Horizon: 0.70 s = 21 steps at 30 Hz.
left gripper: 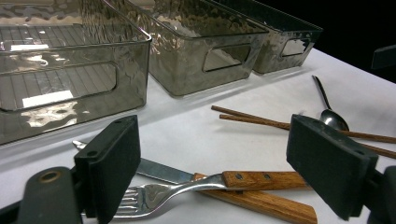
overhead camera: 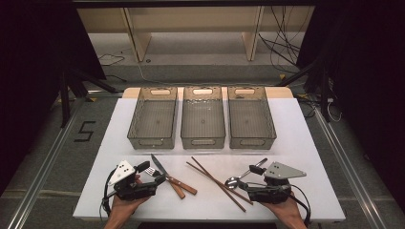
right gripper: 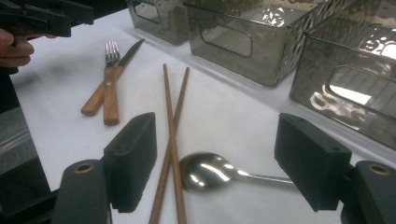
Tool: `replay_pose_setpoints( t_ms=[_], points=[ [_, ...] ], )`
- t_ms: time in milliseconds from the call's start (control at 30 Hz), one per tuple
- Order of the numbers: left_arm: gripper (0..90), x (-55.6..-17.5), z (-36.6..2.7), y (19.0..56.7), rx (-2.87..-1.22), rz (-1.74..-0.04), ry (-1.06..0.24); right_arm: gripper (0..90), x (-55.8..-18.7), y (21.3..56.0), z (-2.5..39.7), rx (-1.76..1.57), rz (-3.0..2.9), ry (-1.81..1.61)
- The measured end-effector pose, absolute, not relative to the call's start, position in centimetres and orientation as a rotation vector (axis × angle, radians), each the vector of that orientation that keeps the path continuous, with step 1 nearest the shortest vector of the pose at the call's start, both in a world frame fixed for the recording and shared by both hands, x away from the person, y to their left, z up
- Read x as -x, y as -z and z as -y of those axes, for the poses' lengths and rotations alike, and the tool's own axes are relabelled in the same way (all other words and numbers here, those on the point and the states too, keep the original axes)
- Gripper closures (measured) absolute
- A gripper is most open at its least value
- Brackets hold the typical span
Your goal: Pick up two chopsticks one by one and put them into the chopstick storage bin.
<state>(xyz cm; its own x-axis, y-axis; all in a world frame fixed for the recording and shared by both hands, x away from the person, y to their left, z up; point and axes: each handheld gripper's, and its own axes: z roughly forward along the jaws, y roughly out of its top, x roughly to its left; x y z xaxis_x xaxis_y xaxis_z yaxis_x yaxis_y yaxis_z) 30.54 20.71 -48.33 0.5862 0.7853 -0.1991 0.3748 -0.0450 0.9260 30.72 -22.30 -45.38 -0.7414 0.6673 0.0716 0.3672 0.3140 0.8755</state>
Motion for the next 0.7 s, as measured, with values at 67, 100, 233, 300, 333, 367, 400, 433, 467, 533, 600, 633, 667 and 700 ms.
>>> replay_pose_setpoints(
  t_ms=[67,100,233,300,333,367,400,433,467,533,600,633,667,700],
  points=[
    [17.2,-30.5,-20.7,48.3,-1.652,-0.981,-0.441,32.2,-31.0,44.9,22.1,-0.937,-2.304,-1.367],
    [17.2,-30.5,-20.7,48.3,-1.651,-0.98,-0.441,32.9,-31.1,44.7,22.0,-0.934,-2.318,-1.351],
    [17.2,-30.5,-20.7,48.3,-1.652,-0.98,-0.442,37.7,-31.7,43.5,20.9,-0.912,-2.405,-1.237],
    [17.2,-30.5,-20.7,48.3,-1.652,-0.979,-0.443,39.9,-32.2,43.2,20.4,-0.91,-2.444,-1.195],
    [17.2,-30.5,-20.7,48.3,-1.651,-0.979,-0.442,41.0,-32.4,43.1,20.1,-0.907,-2.469,-1.17],
    [17.2,-30.5,-20.7,48.3,-1.652,-0.979,-0.442,41.8,-32.6,43.0,19.8,-0.903,-2.491,-1.142],
    [17.2,-30.5,-20.7,48.3,-1.653,-0.98,-0.442,42.9,-32.8,43.0,19.5,-0.896,-2.511,-1.116],
    [17.2,-30.5,-20.7,48.3,-1.653,-0.98,-0.442,42.9,-32.8,43.0,19.5,-0.896,-2.511,-1.116],
    [17.2,-30.5,-20.7,48.3,-1.652,-0.979,-0.442,43.8,-33.0,43.1,19.2,-0.897,-2.535,-1.093],
    [17.2,-30.5,-20.7,48.3,-1.653,-0.979,-0.443,46.4,-33.3,43.2,18.6,-0.886,-2.57,-1.058],
    [17.2,-30.5,-20.7,48.3,-1.653,-0.979,-0.443,50.8,-33.6,43.6,17.7,-0.862,-2.609,-1.011],
    [17.2,-30.5,-20.7,48.3,-1.653,-0.979,-0.442,50.8,-33.6,43.6,17.7,-0.862,-2.609,-1.011],
    [17.2,-30.5,-20.7,48.3,-1.654,-0.978,-0.443,52.3,-33.7,43.7,17.4,-0.855,-2.618,-1.003],
    [17.2,-30.5,-20.7,48.3,-1.654,-0.978,-0.442,53.3,-33.8,43.8,17.1,-0.845,-2.635,-0.992]
  ],
)
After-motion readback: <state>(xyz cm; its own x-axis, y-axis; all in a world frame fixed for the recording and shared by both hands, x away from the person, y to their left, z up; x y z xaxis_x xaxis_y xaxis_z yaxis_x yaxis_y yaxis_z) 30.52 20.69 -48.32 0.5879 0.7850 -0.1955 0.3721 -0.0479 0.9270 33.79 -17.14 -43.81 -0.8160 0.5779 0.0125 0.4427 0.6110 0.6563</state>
